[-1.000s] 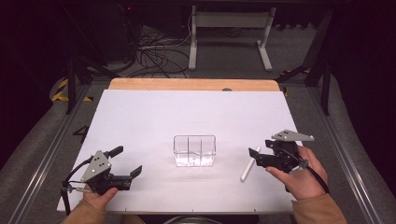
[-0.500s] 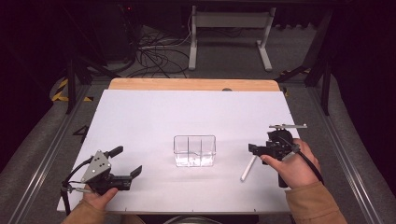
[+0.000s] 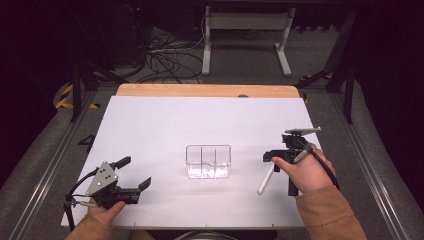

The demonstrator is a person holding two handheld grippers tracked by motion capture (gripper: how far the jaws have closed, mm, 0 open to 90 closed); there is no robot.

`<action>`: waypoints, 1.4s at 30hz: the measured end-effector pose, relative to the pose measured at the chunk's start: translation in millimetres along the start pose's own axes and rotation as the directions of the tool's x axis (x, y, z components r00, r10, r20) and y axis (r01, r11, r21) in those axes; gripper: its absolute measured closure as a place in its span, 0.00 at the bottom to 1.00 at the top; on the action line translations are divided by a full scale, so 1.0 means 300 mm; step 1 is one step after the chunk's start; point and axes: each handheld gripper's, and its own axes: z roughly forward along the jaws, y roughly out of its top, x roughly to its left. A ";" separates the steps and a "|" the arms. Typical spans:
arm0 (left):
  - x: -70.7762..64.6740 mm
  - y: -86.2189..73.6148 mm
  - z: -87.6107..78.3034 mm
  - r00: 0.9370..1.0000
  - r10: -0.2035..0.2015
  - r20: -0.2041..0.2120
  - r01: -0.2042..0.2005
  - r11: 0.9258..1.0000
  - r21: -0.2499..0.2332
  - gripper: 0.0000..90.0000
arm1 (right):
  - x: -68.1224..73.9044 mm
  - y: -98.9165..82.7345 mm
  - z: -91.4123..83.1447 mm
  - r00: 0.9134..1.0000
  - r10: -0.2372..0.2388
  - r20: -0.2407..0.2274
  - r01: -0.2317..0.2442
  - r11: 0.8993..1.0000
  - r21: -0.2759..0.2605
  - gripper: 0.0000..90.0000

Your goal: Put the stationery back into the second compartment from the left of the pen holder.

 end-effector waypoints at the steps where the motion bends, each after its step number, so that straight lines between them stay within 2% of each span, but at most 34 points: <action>1: 0.000 0.000 0.000 1.000 0.001 0.000 -0.001 1.000 -0.001 0.07 | 0.003 0.004 0.007 1.000 0.014 0.011 -0.014 1.000 0.014 0.33; 7: -0.003 -0.001 -0.001 1.000 0.002 -0.003 -0.002 1.000 -0.002 0.07 | 0.011 0.023 0.051 0.997 0.054 0.056 -0.058 0.996 0.063 0.35; 9: -0.003 -0.001 -0.001 1.000 0.006 -0.002 -0.006 1.000 0.001 0.07 | 0.007 0.030 0.064 0.996 0.047 0.069 -0.052 0.997 0.063 0.37; 14: -0.007 -0.002 0.000 1.000 0.009 -0.006 -0.009 1.000 0.001 0.07 | 0.002 0.037 0.097 0.991 0.063 0.118 -0.074 0.993 0.089 0.41; 19: -0.007 -0.002 0.002 1.000 0.019 -0.005 -0.019 1.000 0.006 0.07 | 0.001 0.040 0.117 0.986 0.072 0.152 -0.089 0.990 0.110 0.49; 22: -0.007 -0.002 0.002 1.000 0.022 -0.008 -0.022 1.000 0.007 0.07 | 0.004 0.046 0.123 0.983 0.079 0.167 -0.099 0.988 0.116 0.50; 28: -0.011 -0.003 0.004 1.000 0.028 -0.007 -0.028 1.000 0.010 0.07 | 0.008 0.054 0.148 0.973 0.104 0.207 -0.136 0.980 0.146 0.59; 35: -0.017 -0.003 0.006 0.999 0.040 -0.011 -0.039 0.999 0.013 0.08 | 0.008 0.061 0.182 0.950 0.146 0.276 -0.198 0.965 0.170 0.67; 38: -0.019 -0.003 0.007 0.999 0.043 -0.013 -0.042 0.999 0.012 0.07 | 0.004 0.063 0.193 0.943 0.158 0.292 -0.216 0.960 0.177 0.70; 42: -0.019 -0.003 0.007 0.999 0.047 -0.012 -0.047 0.999 0.013 0.08 | 0.005 0.064 0.200 0.936 0.164 0.312 -0.226 0.959 0.172 0.74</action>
